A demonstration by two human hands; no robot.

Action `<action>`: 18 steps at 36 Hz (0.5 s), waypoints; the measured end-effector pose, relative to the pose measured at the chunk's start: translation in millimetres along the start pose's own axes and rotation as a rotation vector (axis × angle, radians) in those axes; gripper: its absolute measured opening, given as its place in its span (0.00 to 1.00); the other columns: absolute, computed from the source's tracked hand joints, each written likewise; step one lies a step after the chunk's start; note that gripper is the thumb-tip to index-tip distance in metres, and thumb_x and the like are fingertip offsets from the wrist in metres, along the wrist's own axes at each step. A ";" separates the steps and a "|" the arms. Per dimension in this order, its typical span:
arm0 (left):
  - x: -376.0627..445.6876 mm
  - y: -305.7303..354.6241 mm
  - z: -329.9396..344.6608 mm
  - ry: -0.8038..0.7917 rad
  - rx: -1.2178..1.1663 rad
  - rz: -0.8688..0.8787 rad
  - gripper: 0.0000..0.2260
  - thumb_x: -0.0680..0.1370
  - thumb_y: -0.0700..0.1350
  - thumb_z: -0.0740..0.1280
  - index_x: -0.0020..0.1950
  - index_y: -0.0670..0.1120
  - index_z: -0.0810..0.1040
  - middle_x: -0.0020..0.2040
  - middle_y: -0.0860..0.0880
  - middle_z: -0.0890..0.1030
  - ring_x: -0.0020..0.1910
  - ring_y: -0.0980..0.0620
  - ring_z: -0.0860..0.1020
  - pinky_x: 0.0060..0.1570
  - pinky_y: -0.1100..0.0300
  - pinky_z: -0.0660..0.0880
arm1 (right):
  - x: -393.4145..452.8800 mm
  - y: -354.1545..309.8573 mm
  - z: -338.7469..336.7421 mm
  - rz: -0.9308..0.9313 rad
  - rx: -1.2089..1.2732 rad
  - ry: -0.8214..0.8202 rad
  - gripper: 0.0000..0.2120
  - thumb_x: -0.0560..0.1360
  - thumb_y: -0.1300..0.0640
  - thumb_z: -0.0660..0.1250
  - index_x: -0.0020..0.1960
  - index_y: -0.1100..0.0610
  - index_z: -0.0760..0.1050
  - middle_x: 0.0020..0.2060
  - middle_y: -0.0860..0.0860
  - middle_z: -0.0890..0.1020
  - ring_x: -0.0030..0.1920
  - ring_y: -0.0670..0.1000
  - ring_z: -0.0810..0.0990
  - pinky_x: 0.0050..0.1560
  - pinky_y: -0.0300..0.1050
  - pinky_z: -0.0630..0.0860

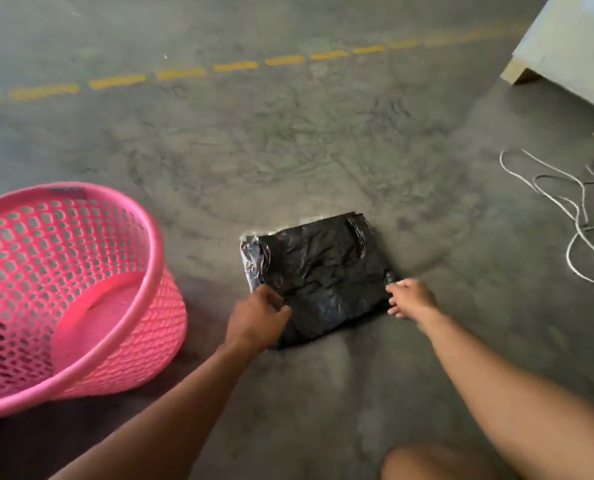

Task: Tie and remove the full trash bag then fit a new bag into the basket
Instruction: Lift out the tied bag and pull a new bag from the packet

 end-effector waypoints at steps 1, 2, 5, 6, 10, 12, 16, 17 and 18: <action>2.7 -9.1 15.2 -0.031 -0.023 -0.071 0.16 0.73 0.57 0.69 0.57 0.51 0.79 0.50 0.47 0.87 0.54 0.43 0.84 0.54 0.55 0.79 | 7.1 16.4 0.5 0.035 0.004 0.021 0.09 0.76 0.56 0.64 0.41 0.59 0.79 0.33 0.58 0.83 0.34 0.59 0.86 0.40 0.52 0.83; 5.6 -18.0 29.1 -0.050 -0.060 -0.140 0.19 0.73 0.57 0.70 0.60 0.49 0.79 0.53 0.45 0.86 0.56 0.42 0.83 0.57 0.54 0.79 | 17.8 33.0 3.1 0.071 0.019 0.034 0.09 0.75 0.56 0.64 0.42 0.59 0.80 0.34 0.58 0.84 0.36 0.60 0.87 0.44 0.55 0.84; 9.4 -36.2 57.5 -0.026 -0.191 -0.300 0.23 0.75 0.55 0.74 0.64 0.45 0.76 0.61 0.43 0.83 0.63 0.41 0.80 0.62 0.53 0.76 | 54.1 79.6 9.6 0.141 0.063 0.084 0.11 0.71 0.52 0.67 0.49 0.58 0.80 0.34 0.56 0.85 0.34 0.58 0.87 0.47 0.58 0.85; 9.9 -39.1 62.4 -0.010 -0.224 -0.338 0.25 0.74 0.56 0.75 0.65 0.44 0.76 0.62 0.43 0.82 0.64 0.41 0.80 0.63 0.53 0.75 | 69.9 93.4 11.0 0.136 0.086 0.116 0.16 0.68 0.49 0.68 0.52 0.56 0.78 0.37 0.56 0.86 0.36 0.58 0.87 0.47 0.58 0.84; 24.5 -49.6 82.2 -0.003 -0.299 -0.417 0.23 0.70 0.61 0.77 0.55 0.49 0.75 0.61 0.46 0.83 0.60 0.42 0.82 0.62 0.50 0.78 | 74.9 85.1 15.3 0.048 0.051 0.189 0.34 0.68 0.45 0.72 0.70 0.55 0.67 0.68 0.58 0.77 0.65 0.61 0.78 0.67 0.56 0.73; 31.6 -52.3 89.3 -0.031 -0.293 -0.413 0.20 0.70 0.61 0.77 0.51 0.51 0.75 0.59 0.46 0.84 0.58 0.42 0.84 0.61 0.50 0.79 | 74.6 71.7 17.8 -0.012 0.050 0.171 0.35 0.73 0.50 0.73 0.75 0.57 0.64 0.73 0.58 0.72 0.72 0.60 0.72 0.72 0.52 0.67; 41.5 -52.2 89.8 -0.015 -0.205 -0.349 0.17 0.74 0.52 0.77 0.60 0.48 0.82 0.59 0.47 0.86 0.63 0.46 0.81 0.62 0.58 0.75 | 86.7 66.7 19.0 -0.030 0.024 0.207 0.26 0.70 0.50 0.76 0.66 0.54 0.75 0.61 0.58 0.83 0.60 0.60 0.81 0.64 0.53 0.75; 42.3 -51.6 87.3 0.011 -0.177 -0.340 0.15 0.74 0.51 0.76 0.59 0.48 0.83 0.58 0.47 0.86 0.63 0.46 0.81 0.62 0.58 0.75 | 85.0 63.7 17.9 -0.039 0.000 0.227 0.21 0.69 0.51 0.77 0.60 0.53 0.79 0.56 0.58 0.85 0.56 0.60 0.83 0.60 0.51 0.77; 42.3 -52.0 85.6 0.039 -0.154 -0.326 0.13 0.74 0.50 0.75 0.57 0.49 0.83 0.57 0.47 0.87 0.62 0.45 0.82 0.61 0.57 0.75 | 83.1 60.6 17.2 -0.058 -0.017 0.228 0.16 0.68 0.51 0.78 0.53 0.52 0.81 0.52 0.57 0.86 0.53 0.59 0.84 0.56 0.49 0.77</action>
Point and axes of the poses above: each hand's wrist, its own x-axis towards the middle knuckle, its own z-axis out of the palm, y = z × x, the point moved 3 cm from there along x, towards the middle knuckle
